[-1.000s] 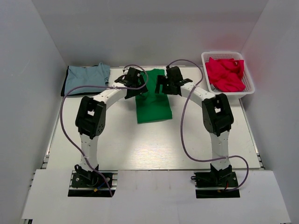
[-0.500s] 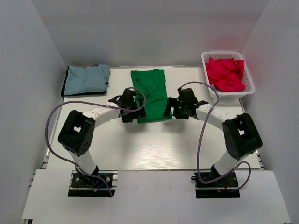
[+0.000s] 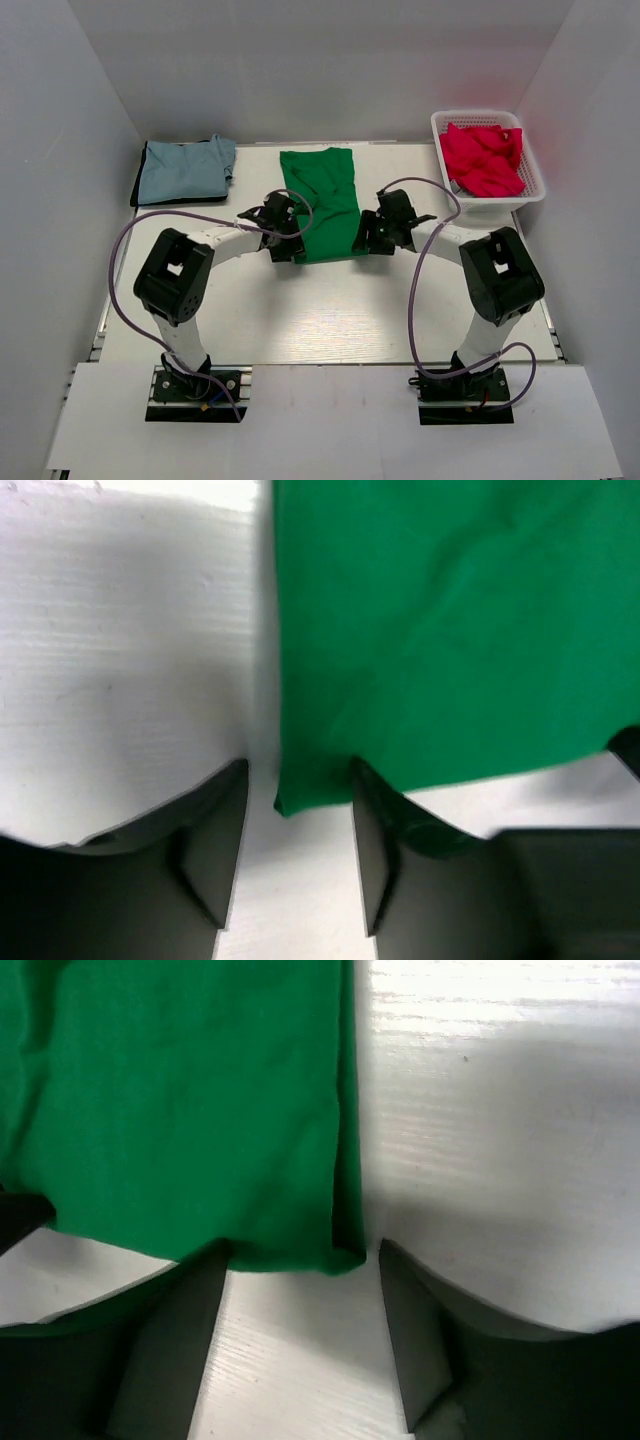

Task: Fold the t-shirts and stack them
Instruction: Grab one side of the 2/3 rectangular tshirt with both arms, then fold the long partially folded tshirt into a neat square

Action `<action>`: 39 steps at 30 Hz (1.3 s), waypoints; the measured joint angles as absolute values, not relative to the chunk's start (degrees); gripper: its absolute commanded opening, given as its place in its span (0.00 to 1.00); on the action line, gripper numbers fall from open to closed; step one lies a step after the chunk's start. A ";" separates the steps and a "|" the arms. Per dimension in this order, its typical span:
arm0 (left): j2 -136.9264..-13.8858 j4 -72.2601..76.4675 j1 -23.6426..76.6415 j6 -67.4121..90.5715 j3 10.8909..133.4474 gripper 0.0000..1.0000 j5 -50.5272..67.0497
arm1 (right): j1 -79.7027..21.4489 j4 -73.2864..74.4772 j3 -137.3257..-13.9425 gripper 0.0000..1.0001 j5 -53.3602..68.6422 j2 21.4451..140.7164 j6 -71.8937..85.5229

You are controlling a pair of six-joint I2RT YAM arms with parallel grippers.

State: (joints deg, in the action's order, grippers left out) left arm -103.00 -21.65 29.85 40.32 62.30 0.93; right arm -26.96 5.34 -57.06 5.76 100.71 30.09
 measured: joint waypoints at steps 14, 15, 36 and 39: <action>-105.10 -18.00 29.71 40.56 61.80 0.04 5.37 | -26.70 6.31 -57.21 0.13 6.24 101.78 32.16; -105.06 -17.63 29.71 40.58 61.56 0.00 5.63 | -26.70 6.31 -57.08 0.08 6.22 101.73 32.27; -76.90 -36.82 36.73 32.58 54.74 0.00 28.05 | -27.07 40.32 -56.05 0.00 21.47 68.14 17.69; -72.69 -37.54 37.43 32.88 53.56 0.01 32.88 | -27.07 45.71 -57.63 0.00 23.14 63.70 15.77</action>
State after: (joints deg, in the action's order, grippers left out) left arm -72.69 -37.54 37.43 32.88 53.56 32.88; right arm -27.07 45.71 -57.63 23.14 63.70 15.77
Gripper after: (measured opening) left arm 0.035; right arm 0.108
